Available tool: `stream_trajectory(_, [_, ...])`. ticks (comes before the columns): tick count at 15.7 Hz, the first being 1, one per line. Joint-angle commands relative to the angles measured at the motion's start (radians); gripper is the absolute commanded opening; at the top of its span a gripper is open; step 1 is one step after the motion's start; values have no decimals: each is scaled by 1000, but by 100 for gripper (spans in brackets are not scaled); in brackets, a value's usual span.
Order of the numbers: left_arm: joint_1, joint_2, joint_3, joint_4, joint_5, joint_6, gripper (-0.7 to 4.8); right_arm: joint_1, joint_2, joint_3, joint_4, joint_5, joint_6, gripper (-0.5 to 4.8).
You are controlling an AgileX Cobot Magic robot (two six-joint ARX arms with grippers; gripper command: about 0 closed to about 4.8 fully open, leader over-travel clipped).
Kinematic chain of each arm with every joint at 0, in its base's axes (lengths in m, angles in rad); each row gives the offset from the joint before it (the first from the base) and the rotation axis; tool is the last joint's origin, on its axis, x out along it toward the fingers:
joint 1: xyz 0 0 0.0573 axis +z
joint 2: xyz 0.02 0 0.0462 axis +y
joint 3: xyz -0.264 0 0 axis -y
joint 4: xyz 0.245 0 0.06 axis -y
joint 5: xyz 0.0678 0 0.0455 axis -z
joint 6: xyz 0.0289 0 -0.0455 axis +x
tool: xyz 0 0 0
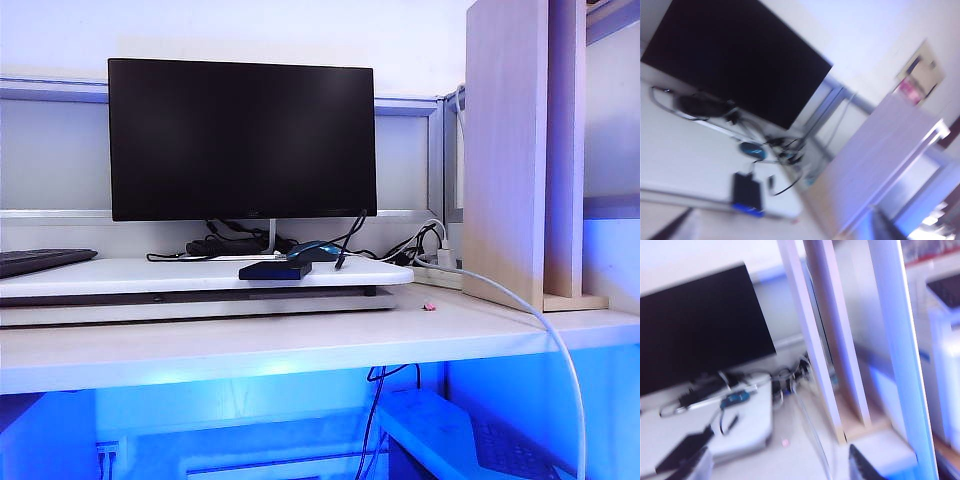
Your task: Unplug the data cable of the portable hard drive.
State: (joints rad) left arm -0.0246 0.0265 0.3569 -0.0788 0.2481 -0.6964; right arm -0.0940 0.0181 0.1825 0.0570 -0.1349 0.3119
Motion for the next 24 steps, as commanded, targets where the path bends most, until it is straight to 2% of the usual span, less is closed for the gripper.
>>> stream_trajectory(1, [-3,66,18,155,37,-118,477,1,5,51,15,-7,35,384])
stream_trajectory(5, [-3,241,136,205,57,-127,479,1,73,125,16,-49,63,398])
stream_trajectory(6, [-3,296,167,228,67,-127,479,1,106,148,16,-53,63,418])
stream_trajectory(8, [-3,423,208,324,117,-154,479,1,204,203,24,-97,63,429])
stream_trajectory(10, [-3,566,214,428,199,-335,479,1,318,269,26,-134,62,444])
stream_trajectory(14, [-5,840,214,552,321,-492,479,2,540,418,31,-182,62,478])
stream_trajectory(18, [-5,1106,214,693,391,-570,479,2,737,509,78,-229,63,479])
stream_trajectory(20, [-5,1243,215,773,415,-576,479,2,840,544,83,-282,63,479])
stream_trajectory(24, [-5,1452,218,885,422,-576,479,4,968,559,196,-294,63,479])
